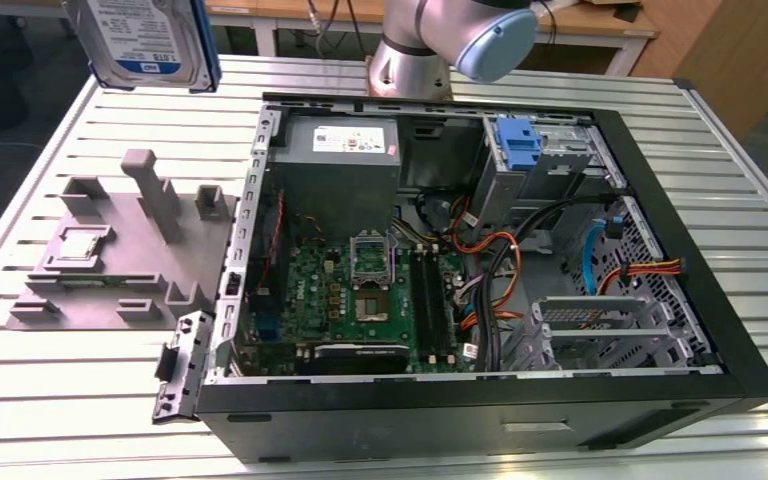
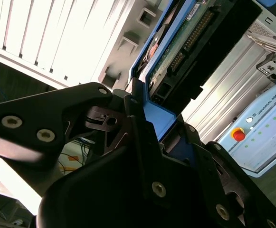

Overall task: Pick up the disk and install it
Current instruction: 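Pick up the disk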

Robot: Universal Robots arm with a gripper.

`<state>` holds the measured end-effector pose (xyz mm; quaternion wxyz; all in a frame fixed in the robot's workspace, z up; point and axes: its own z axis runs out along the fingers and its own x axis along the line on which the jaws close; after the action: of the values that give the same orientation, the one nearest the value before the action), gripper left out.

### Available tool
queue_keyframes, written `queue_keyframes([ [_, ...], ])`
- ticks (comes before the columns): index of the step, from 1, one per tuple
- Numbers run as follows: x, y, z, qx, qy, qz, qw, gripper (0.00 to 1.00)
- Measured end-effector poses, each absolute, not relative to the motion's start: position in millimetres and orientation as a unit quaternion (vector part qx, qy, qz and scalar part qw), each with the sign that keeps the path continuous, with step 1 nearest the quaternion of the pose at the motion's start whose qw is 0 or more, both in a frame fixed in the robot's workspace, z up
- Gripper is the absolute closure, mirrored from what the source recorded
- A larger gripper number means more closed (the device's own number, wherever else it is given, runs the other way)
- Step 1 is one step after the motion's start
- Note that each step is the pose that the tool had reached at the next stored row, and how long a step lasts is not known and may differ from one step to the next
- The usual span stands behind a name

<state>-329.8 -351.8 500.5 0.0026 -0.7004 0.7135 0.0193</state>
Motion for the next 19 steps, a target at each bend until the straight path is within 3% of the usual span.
queue_keyframes([
  [19,-329.3,-373.1,500.5,-0.699,0.715,0.019,0.003,0.63],
])
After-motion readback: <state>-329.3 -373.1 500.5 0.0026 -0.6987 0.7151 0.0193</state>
